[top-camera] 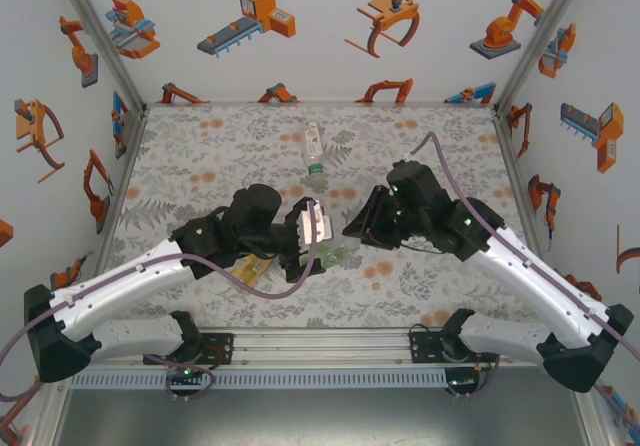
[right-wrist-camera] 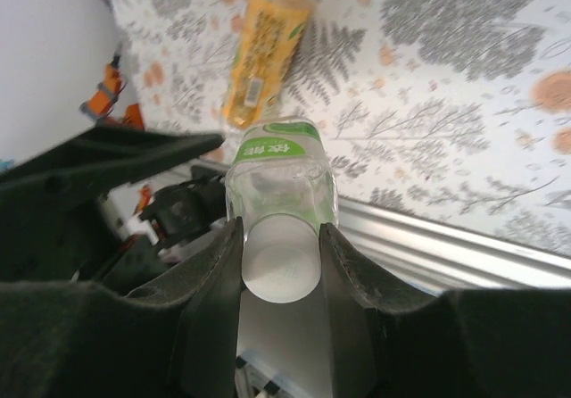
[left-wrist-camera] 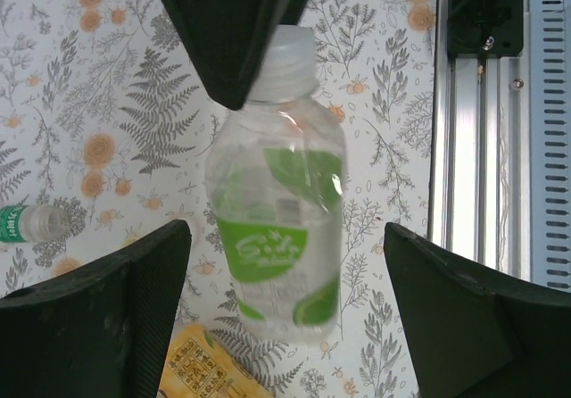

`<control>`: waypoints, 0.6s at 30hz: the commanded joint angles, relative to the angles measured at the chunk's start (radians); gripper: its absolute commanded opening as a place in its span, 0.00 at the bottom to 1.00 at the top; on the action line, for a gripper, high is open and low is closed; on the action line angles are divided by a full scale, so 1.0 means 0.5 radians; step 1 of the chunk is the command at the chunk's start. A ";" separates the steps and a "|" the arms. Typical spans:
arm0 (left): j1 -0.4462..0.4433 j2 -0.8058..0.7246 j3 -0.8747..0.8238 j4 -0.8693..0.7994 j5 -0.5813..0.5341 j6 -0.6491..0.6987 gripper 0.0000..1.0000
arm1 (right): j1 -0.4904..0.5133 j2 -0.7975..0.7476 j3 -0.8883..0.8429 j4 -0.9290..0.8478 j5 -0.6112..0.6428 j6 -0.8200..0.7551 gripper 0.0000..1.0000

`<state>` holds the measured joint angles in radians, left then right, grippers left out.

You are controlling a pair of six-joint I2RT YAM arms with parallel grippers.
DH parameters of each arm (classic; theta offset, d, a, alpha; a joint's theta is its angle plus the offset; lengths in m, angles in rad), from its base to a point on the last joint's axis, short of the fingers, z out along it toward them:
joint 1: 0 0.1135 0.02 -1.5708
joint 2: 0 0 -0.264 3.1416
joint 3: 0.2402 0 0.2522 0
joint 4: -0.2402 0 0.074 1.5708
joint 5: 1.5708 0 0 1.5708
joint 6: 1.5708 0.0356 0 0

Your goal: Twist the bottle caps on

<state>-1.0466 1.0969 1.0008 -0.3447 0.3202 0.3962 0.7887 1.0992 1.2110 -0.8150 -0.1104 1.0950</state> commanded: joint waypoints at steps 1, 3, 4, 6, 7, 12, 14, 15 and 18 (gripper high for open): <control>-0.008 -0.064 -0.029 0.014 -0.037 -0.011 0.81 | -0.141 0.107 0.140 -0.133 0.027 -0.346 0.00; -0.008 -0.084 -0.043 0.021 -0.080 -0.057 0.81 | -0.251 0.189 0.197 -0.157 0.012 -0.487 0.00; -0.004 -0.089 -0.052 0.035 -0.105 -0.102 0.81 | -0.307 0.235 0.235 -0.170 0.020 -0.570 0.00; -0.005 -0.096 -0.056 0.036 -0.137 -0.151 0.81 | -0.393 0.327 0.313 -0.204 0.055 -0.711 0.00; -0.005 -0.099 -0.063 0.034 -0.157 -0.178 0.81 | -0.436 0.385 0.367 -0.223 0.088 -0.790 0.00; -0.002 -0.098 -0.072 0.012 -0.254 -0.312 0.81 | -0.625 0.709 0.615 -0.259 0.168 -1.113 0.00; 0.002 -0.093 -0.069 -0.007 -0.312 -0.381 0.81 | -0.697 0.843 0.715 -0.260 0.182 -1.199 0.00; 0.002 -0.090 -0.069 -0.022 -0.341 -0.411 0.81 | -0.732 0.917 0.777 -0.264 0.191 -1.241 0.00; 0.004 -0.094 -0.076 -0.059 -0.438 -0.492 0.81 | -0.819 1.148 0.990 -0.285 0.255 -1.365 0.00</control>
<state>-1.0466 1.0649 0.9714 -0.3546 0.1669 0.2279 0.4110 1.6066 1.6215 -0.9321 -0.0326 0.5301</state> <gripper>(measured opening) 0.808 0.363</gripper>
